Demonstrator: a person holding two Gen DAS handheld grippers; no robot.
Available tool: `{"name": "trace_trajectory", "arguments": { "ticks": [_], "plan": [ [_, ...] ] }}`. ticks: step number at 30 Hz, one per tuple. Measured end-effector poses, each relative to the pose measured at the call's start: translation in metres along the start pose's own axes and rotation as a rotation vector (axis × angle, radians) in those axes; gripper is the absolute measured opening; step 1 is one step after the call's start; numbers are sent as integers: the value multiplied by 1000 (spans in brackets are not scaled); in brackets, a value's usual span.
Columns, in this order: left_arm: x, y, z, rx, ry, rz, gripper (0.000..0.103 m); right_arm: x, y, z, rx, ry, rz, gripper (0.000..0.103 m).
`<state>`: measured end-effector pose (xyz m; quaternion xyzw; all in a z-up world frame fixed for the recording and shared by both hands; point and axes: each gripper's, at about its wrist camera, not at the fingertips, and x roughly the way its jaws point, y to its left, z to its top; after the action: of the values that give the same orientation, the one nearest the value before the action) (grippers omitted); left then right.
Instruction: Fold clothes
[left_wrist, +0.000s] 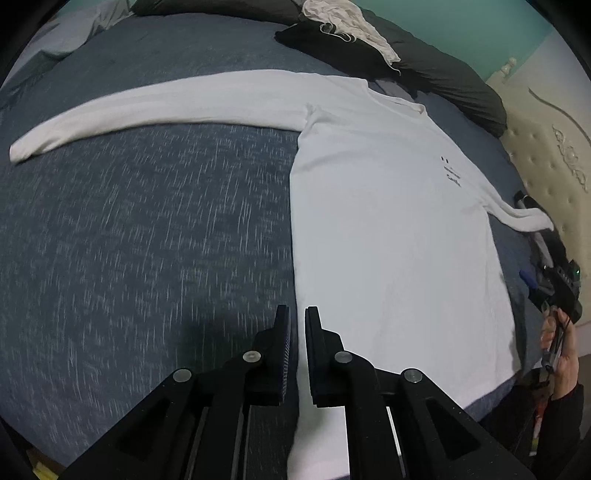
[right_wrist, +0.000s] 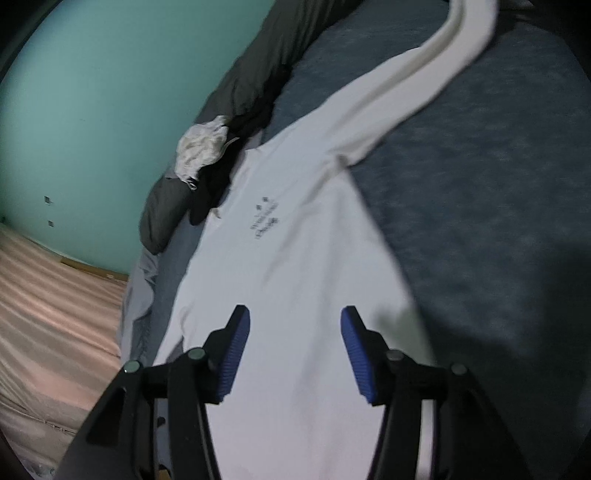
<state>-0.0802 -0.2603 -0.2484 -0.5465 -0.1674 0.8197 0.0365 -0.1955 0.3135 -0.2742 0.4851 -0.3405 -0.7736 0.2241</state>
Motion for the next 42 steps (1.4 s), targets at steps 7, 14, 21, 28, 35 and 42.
{"name": "trace_trajectory", "arguments": {
  "ticks": [7, 14, 21, 28, 35, 42],
  "plan": [
    [1, -3, -27, 2, 45, -23, 22, -37, -23, -20, -22, 207, -97, 54],
    [9, -3, -54, 16, 86, -14, 23, -66, -31, -58, -120, 334, -193, 54],
    [10, 3, -72, 17, 117, -2, 23, -60, -35, -87, -148, 435, -200, 54],
    [10, 12, -81, -5, 131, -11, 23, -67, -44, -99, -132, 448, -214, 54],
    [7, 11, -81, -4, 122, -8, 23, -80, -51, -89, -83, 391, -214, 54],
    [-6, -9, -61, 6, 12, -10, 23, -103, -49, -57, -82, 284, -206, 54]
  ]
}}
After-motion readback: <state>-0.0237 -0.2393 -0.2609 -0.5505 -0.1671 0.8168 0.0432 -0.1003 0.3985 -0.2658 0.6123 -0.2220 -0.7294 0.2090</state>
